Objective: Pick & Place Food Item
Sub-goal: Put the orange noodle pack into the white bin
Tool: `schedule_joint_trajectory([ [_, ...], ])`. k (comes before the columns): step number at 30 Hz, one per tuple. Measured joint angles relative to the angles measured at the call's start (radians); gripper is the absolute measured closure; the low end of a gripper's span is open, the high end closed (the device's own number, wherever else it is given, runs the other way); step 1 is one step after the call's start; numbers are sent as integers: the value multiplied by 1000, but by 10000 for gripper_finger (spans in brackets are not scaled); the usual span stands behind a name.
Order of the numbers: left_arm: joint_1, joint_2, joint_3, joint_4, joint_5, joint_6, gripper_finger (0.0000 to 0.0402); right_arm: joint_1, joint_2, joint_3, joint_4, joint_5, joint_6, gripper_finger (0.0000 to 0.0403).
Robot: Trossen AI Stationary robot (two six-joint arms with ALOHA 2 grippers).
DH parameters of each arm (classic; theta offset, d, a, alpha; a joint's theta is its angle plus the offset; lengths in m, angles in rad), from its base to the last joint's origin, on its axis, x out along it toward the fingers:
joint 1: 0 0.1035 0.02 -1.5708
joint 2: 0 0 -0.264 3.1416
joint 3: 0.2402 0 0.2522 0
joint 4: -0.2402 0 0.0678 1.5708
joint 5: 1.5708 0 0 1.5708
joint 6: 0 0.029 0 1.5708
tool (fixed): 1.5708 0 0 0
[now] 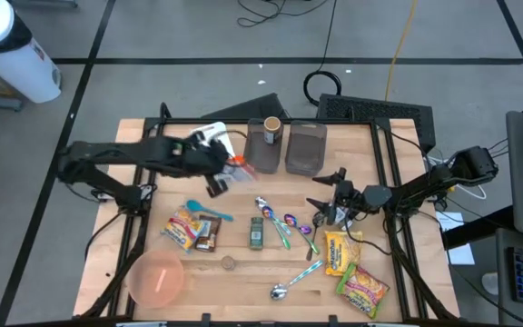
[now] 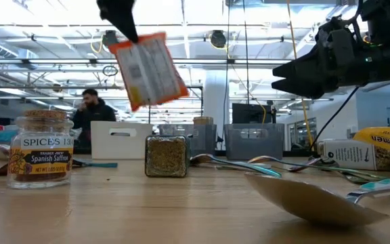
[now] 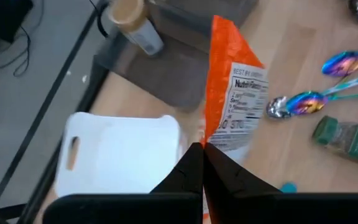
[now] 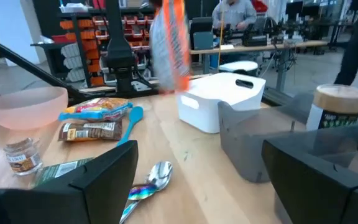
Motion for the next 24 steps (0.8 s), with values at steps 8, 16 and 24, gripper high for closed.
schedule_joint_trajectory([
  [8,88,-114,-2,-90,-7,16,401,-66,0,0,39,-1,-26,69],
  [16,202,-132,-2,-79,25,92,401,-118,0,0,64,-4,-73,69],
  [24,350,-113,-3,-76,51,156,401,-137,0,0,140,-6,-162,69],
])
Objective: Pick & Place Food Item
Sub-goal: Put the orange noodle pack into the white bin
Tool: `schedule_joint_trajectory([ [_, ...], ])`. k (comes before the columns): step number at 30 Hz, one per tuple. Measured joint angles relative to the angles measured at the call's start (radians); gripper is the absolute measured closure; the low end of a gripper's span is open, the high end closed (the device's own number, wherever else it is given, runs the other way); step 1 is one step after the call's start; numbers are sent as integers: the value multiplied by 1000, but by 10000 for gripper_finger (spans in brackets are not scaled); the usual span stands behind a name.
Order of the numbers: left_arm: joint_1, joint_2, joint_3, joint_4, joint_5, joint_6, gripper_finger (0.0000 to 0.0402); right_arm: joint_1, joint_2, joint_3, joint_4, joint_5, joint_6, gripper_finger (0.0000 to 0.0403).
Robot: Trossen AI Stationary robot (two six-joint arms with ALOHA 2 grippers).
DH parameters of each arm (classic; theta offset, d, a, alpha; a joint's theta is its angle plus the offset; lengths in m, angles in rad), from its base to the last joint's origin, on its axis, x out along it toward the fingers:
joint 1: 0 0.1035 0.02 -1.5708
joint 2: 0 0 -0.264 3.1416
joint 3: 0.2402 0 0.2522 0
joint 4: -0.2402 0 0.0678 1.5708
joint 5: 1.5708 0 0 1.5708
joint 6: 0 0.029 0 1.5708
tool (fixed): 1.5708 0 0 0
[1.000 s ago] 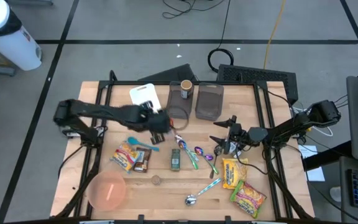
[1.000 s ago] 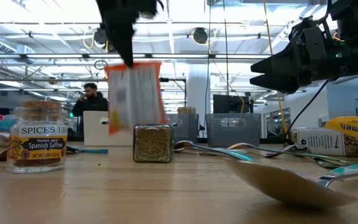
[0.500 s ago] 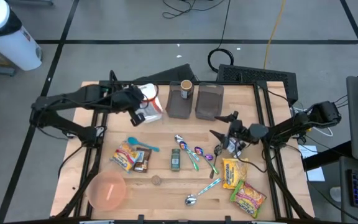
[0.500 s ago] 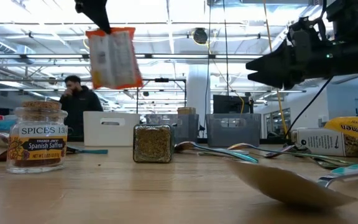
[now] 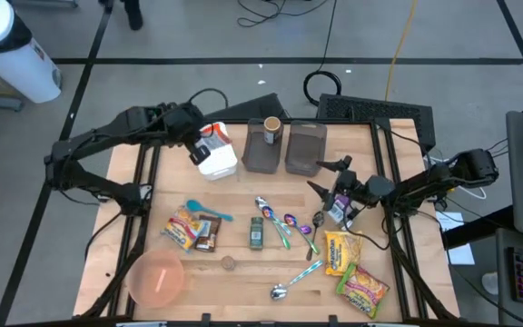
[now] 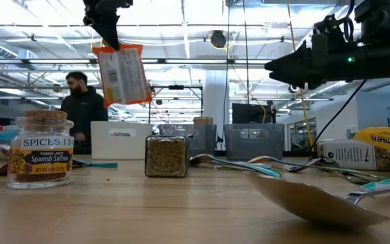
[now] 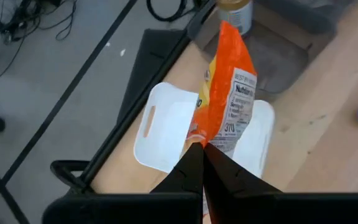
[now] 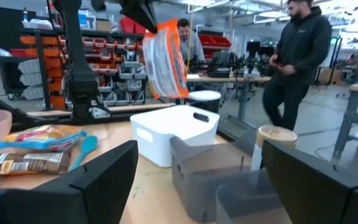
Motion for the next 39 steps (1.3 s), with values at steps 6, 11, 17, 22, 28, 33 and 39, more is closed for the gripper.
schedule_joint_trajectory([
  [6,125,-2,0,59,82,89,401,-20,0,0,27,-1,-31,69],
  [11,211,18,0,77,91,128,401,-43,0,0,24,-15,-24,69],
  [17,290,57,1,104,158,199,401,-60,0,0,15,-53,-13,69],
  [22,335,108,1,103,193,241,402,-60,0,0,12,-54,-13,69],
  [28,382,153,1,110,196,283,401,-60,0,0,8,-54,-13,69],
  [33,415,175,1,118,200,303,401,-60,0,0,7,-53,-13,69],
  [39,441,191,1,125,225,329,401,-60,0,0,1,-53,-13,69],
])
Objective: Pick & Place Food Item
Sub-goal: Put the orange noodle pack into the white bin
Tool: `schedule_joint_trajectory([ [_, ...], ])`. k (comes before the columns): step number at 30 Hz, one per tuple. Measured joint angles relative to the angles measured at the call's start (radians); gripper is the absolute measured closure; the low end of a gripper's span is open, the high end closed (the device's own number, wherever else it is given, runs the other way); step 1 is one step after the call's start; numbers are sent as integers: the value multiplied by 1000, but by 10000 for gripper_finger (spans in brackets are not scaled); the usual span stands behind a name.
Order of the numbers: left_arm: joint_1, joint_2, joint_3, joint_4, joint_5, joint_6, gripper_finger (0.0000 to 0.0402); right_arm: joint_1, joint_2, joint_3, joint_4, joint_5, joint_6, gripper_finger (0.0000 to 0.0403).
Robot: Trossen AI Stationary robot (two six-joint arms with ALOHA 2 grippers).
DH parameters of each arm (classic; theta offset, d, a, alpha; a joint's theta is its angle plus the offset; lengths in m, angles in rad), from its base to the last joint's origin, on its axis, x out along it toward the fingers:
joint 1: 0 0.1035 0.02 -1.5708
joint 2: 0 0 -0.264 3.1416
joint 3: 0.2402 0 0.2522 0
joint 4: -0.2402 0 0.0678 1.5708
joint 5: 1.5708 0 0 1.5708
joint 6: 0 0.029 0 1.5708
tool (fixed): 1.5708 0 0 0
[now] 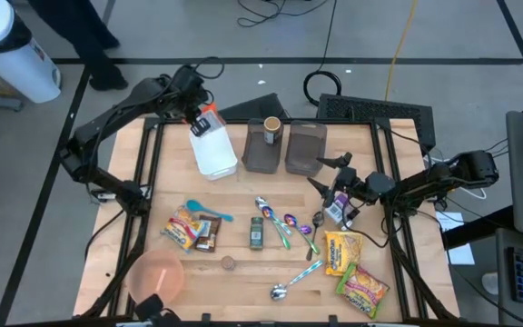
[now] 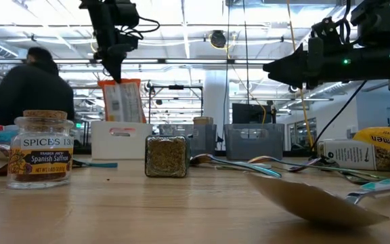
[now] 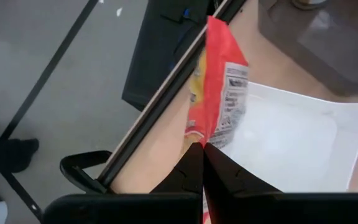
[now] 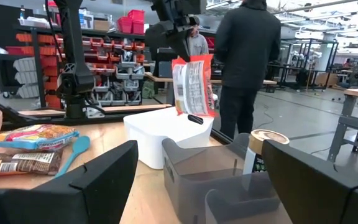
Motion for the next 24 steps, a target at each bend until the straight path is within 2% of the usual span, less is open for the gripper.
schedule_joint_trajectory([
  [12,46,2,0,-27,-1,27,401,-3,0,0,-8,0,-1,69],
  [24,47,1,-24,-12,-5,37,401,-3,0,0,-8,0,-3,69],
])
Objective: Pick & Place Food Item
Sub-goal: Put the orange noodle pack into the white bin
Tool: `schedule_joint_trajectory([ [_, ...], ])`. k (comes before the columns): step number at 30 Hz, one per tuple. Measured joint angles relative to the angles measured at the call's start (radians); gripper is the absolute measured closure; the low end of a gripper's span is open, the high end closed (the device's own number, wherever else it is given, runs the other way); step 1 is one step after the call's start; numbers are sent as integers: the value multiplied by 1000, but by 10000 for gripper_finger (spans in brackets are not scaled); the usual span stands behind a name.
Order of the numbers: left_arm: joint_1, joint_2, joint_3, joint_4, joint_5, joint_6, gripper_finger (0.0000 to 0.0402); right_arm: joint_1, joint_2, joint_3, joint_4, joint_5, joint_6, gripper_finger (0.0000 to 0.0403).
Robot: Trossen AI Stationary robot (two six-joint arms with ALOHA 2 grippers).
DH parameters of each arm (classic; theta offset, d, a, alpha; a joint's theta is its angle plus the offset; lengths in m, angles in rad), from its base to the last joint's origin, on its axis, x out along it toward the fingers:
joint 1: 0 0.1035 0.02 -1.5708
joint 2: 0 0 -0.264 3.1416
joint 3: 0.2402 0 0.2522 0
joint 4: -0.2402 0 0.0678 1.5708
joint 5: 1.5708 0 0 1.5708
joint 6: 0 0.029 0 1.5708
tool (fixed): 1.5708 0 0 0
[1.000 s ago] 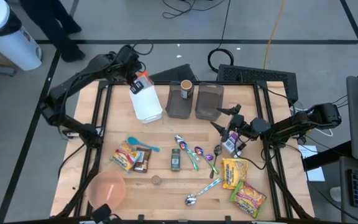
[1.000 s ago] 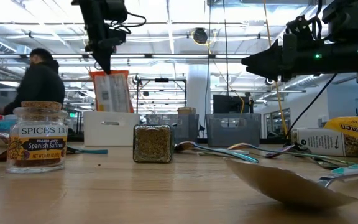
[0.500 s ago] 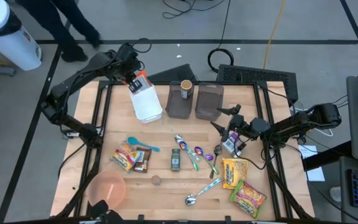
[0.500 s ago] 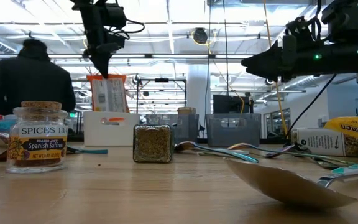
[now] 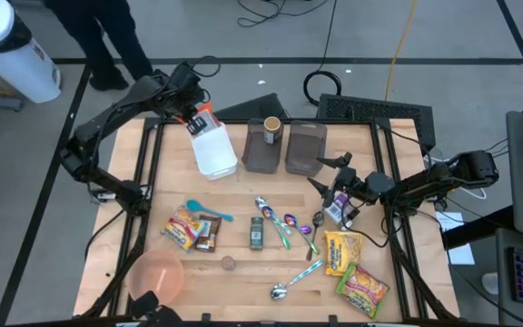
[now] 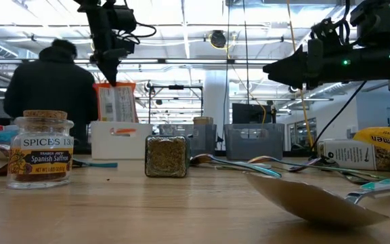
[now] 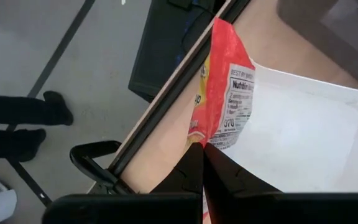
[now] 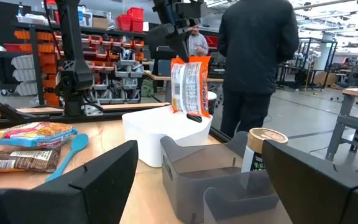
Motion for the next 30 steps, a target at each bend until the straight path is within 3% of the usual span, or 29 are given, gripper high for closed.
schedule_joint_trajectory([
  [11,0,1,-148,120,-16,8,401,0,0,0,0,0,2,69],
  [30,0,1,-170,162,-17,36,401,-14,0,0,-8,0,5,69],
])
